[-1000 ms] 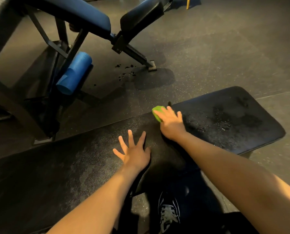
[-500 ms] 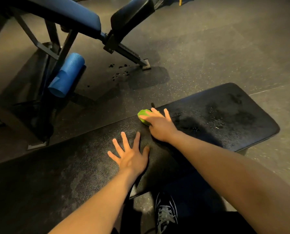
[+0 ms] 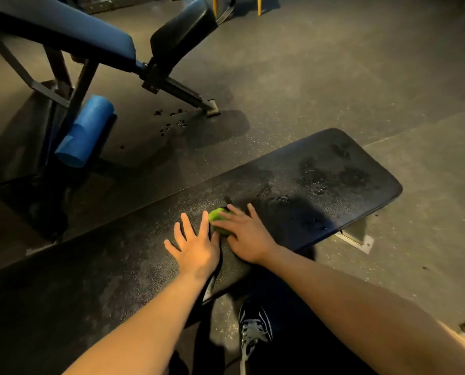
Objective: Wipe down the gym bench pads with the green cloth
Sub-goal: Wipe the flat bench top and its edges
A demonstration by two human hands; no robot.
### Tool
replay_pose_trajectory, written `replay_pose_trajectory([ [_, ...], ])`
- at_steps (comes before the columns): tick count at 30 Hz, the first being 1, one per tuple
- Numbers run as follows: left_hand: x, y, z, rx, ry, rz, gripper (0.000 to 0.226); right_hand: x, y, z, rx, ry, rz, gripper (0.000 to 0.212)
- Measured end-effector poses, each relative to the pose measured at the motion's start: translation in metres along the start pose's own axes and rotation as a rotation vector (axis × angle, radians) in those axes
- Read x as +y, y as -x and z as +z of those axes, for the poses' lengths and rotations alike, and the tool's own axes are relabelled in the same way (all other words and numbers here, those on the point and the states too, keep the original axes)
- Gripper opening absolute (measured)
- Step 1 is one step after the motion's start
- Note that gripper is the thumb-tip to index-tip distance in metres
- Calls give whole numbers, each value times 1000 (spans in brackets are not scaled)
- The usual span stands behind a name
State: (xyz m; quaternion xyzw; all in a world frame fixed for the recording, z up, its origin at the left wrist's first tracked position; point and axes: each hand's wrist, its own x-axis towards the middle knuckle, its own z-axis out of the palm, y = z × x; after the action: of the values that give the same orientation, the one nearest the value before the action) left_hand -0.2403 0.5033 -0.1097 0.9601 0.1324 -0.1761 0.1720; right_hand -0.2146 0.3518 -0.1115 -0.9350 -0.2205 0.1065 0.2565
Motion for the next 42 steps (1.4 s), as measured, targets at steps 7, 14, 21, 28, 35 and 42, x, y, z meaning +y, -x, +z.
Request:
replay_pose_trajectory([
  [7,16,38,6,-13,-40,118,75,42,20,-21,224,47,339,64],
  [14,15,57,14,-33,-63,163,71,-6,61,11,167,48,316,59],
  [21,-5,80,22,-47,-147,237,63,-17,112,37,189,104,315,59],
  [28,-7,99,14,-98,-198,263,60,17,124,23,519,-119,808,62],
  [35,-9,98,17,-159,-163,249,58,-45,136,57,382,-329,537,45],
  [42,-10,99,15,-204,-131,237,62,-22,135,50,549,-403,646,40],
])
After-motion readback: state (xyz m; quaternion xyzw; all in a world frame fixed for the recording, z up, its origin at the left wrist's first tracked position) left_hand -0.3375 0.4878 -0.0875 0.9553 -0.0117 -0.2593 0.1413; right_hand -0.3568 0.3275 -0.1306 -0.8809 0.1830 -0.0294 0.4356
